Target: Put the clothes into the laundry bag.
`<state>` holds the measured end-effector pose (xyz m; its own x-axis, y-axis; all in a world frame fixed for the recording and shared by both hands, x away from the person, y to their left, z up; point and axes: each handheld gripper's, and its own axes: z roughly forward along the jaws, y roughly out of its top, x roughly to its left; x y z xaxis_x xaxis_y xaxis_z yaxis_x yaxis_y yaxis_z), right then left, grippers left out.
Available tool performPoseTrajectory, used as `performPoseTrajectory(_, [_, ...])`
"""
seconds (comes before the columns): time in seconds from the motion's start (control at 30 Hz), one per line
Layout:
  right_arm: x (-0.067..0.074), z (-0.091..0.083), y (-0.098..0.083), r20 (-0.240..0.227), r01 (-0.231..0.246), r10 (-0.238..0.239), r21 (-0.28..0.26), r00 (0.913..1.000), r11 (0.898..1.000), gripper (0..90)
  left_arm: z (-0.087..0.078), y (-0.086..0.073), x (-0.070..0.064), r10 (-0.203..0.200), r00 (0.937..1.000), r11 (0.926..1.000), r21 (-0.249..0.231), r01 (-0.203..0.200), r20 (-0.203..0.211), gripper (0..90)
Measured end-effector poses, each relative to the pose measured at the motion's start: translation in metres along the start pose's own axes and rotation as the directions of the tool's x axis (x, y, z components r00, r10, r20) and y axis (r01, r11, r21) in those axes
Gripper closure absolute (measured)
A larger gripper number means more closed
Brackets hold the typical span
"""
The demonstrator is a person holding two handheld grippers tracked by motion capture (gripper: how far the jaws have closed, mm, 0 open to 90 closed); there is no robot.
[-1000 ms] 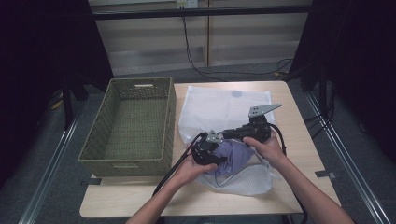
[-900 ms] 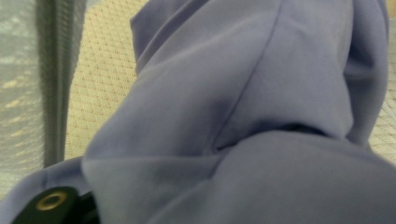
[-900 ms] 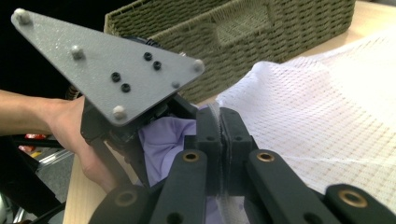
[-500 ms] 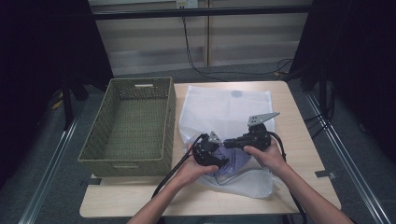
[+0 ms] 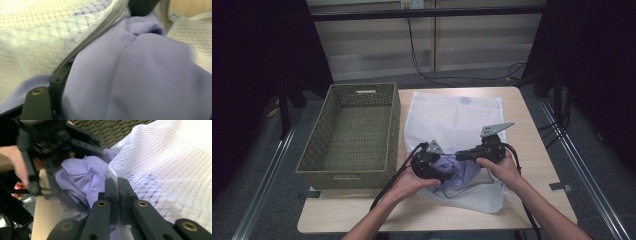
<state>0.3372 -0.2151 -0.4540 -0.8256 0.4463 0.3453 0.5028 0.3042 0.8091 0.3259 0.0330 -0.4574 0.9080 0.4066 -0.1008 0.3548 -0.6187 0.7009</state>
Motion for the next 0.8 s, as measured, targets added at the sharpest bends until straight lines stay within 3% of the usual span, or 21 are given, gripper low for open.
performPoseTrajectory(0.17, [-0.001, 0.000, -0.001, 0.000, -0.007, 0.007, 0.004, 1.0000, 1.000, 87.9, -0.020, -0.007, -0.004, -0.011, 0.9999, 0.9994, -0.033, 0.011, 0.010, 20.8])
performPoseTrajectory(0.4, [0.000, -0.001, -0.004, 0.001, -0.005, 0.005, 0.013, 1.0000, 1.000, 87.9, -0.038, -0.021, -0.008, -0.005, 0.9996, 0.9991, -0.043, 0.004, -0.027, 19.3])
performPoseTrajectory(0.5, [-0.001, -0.001, -0.004, 0.003, -0.004, 0.004, 0.010, 1.0000, 1.000, 87.9, -0.039, -0.026, -0.010, -0.005, 0.9993, 0.9990, -0.045, 0.004, -0.037, 18.1])
performPoseTrajectory(0.7, [-0.001, -0.001, -0.004, 0.001, -0.005, 0.005, 0.007, 1.0000, 1.000, 87.9, -0.026, -0.040, -0.008, 0.036, 0.9987, 0.9989, 0.031, -0.034, -0.036, 15.7])
performPoseTrajectory(0.73, [-0.001, -0.001, -0.004, 0.002, -0.004, 0.004, 0.008, 1.0000, 1.000, 88.0, -0.024, -0.041, -0.009, 0.029, 0.9986, 0.9989, 0.037, -0.027, -0.044, 15.7])
performPoseTrajectory(0.8, [0.000, 0.000, -0.004, 0.001, -0.003, 0.003, 0.009, 1.0000, 1.000, 87.9, -0.018, -0.041, -0.014, 0.066, 0.9938, 0.9972, 0.040, -0.063, -0.089, 16.2])
